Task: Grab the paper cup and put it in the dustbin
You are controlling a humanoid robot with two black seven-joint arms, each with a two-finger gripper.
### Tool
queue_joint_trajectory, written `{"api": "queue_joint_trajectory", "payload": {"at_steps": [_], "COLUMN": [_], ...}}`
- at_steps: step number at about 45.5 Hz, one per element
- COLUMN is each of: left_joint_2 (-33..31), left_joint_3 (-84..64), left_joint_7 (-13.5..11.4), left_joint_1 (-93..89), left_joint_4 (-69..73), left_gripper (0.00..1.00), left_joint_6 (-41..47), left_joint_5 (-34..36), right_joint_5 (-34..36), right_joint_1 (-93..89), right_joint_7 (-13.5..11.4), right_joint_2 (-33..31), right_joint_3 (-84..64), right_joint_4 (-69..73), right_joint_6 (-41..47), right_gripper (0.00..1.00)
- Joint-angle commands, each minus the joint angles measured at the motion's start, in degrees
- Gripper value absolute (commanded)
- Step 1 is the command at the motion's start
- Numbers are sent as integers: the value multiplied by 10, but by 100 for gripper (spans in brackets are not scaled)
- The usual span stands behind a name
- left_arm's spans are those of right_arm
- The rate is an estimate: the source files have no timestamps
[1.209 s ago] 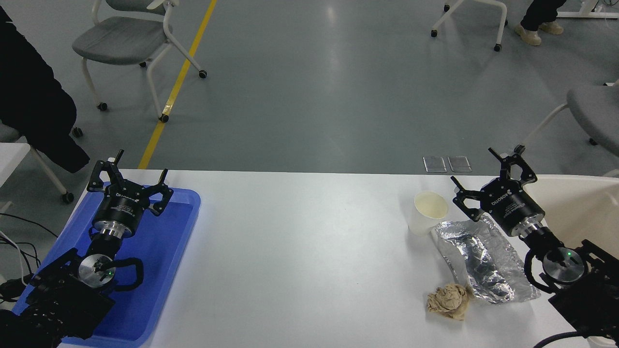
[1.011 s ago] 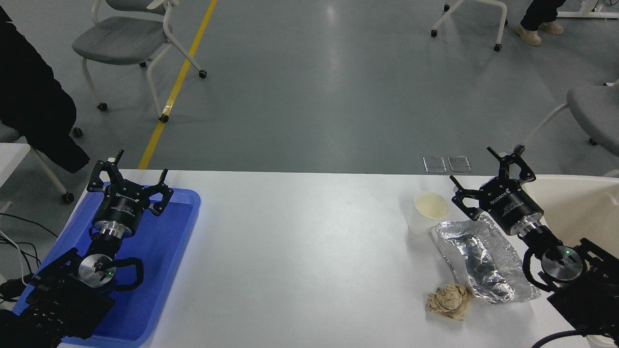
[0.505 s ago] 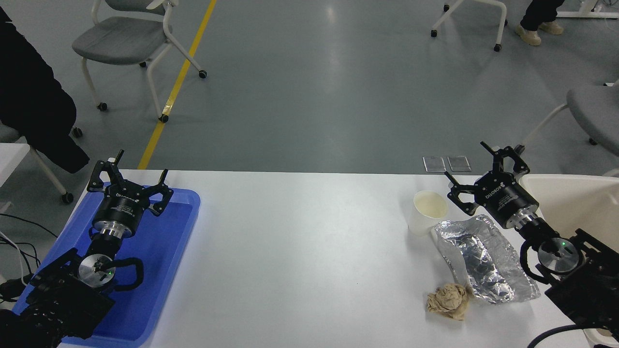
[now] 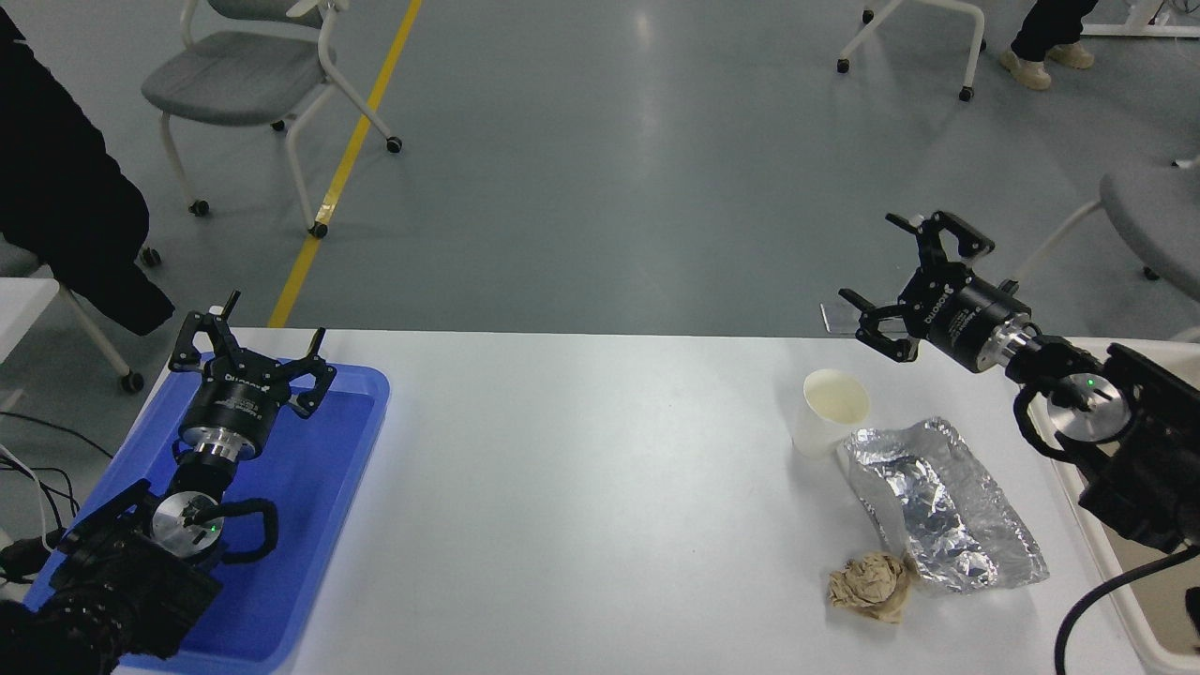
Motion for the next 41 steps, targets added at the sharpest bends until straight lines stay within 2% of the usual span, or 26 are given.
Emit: {"api": "queue_joint_trajectory", "payload": {"at_steps": [1, 9, 15, 26, 34, 41], "left_joint_2": [0, 0, 0, 0, 0, 1], "left_joint_3": [0, 0, 0, 0, 0, -1], "left_joint_7": [0, 0, 0, 0, 0, 0], "left_joint_1": [0, -1, -1, -1, -1, 0], "left_joint_4": [-1, 1, -1, 1, -1, 1], "left_gripper": [100, 100, 100, 100, 100, 100], "left_joint_6": [0, 0, 0, 0, 0, 0], "left_joint_5": [0, 0, 0, 0, 0, 0], "right_joint_5": [-67, -202, -261, -259, -246, -167], "right_joint_1": [115, 191, 267, 497, 627, 710], "right_joint_7": [-2, -2, -8, -7, -7, -7], "right_joint_2": [-82, -123, -146, -115, -48, 30], "right_joint_3": [-176, -257, -365, -653, -794, -855], "right_joint_4": [121, 226, 299, 383, 452, 510], "right_joint_6": [-5, -6, -7, -6, -4, 2], "right_gripper": [100, 100, 100, 100, 100, 100]}}
